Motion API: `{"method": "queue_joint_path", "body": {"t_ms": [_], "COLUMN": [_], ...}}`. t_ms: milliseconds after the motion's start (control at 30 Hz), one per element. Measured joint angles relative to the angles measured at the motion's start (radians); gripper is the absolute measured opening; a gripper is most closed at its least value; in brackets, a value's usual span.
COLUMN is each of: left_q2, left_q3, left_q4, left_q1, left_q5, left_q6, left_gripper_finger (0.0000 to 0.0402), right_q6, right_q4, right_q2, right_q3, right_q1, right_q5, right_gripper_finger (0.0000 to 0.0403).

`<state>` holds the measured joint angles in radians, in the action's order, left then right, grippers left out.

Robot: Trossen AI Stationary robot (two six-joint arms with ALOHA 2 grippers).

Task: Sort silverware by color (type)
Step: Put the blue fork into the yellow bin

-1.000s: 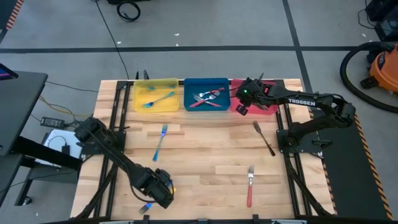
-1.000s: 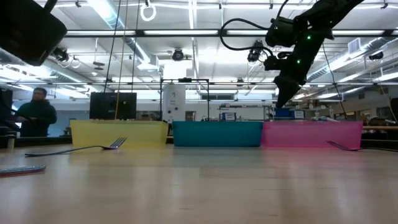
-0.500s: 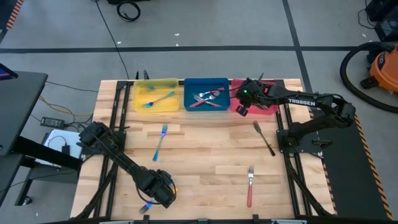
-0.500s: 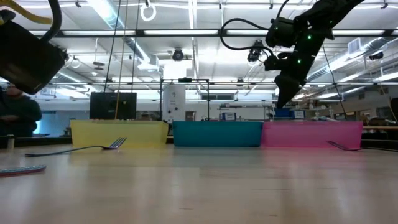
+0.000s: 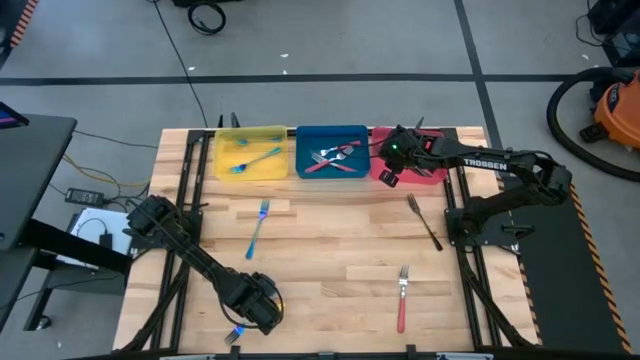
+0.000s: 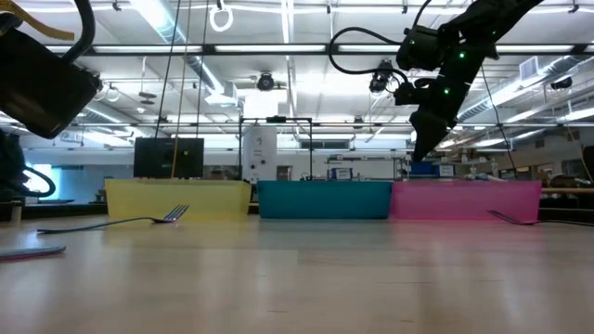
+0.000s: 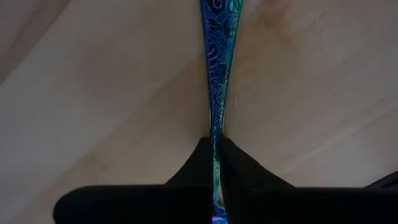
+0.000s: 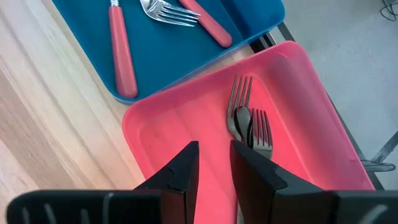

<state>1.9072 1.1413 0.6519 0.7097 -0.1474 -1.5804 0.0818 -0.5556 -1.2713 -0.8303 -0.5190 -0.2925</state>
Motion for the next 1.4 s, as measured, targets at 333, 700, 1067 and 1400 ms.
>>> {"method": "queue_joint_path", "body": {"t_ms": [333,700,1067,1400], "left_q2": [-0.042,-0.077,-0.173,-0.232], "left_q3": [0.037,0.04,0.04,0.041], "left_q4": [0.036,0.085,0.258,0.348], "left_q1": [-0.064,-0.179,-0.395,-0.583], "left_q5": [0.025,0.001,0.0,-0.006], "left_q6": [0.161,0.438,0.819,1.105], "left_gripper_finger": [0.0002,0.0001,0.0,0.0], "right_q6": [0.0,-0.011,-0.012,-0.012], "right_q4": [0.003,0.001,0.02,0.043], "right_q2": [0.0,0.0,0.0,0.002], "right_q3": [0.0,0.0,0.073,0.109], "right_q1": [0.0,0.0,-0.002,-0.009], "right_q5": [0.0,0.0,-0.003,-0.029], "right_gripper_finger": [0.0099,0.0099,0.0099,0.0099]}}
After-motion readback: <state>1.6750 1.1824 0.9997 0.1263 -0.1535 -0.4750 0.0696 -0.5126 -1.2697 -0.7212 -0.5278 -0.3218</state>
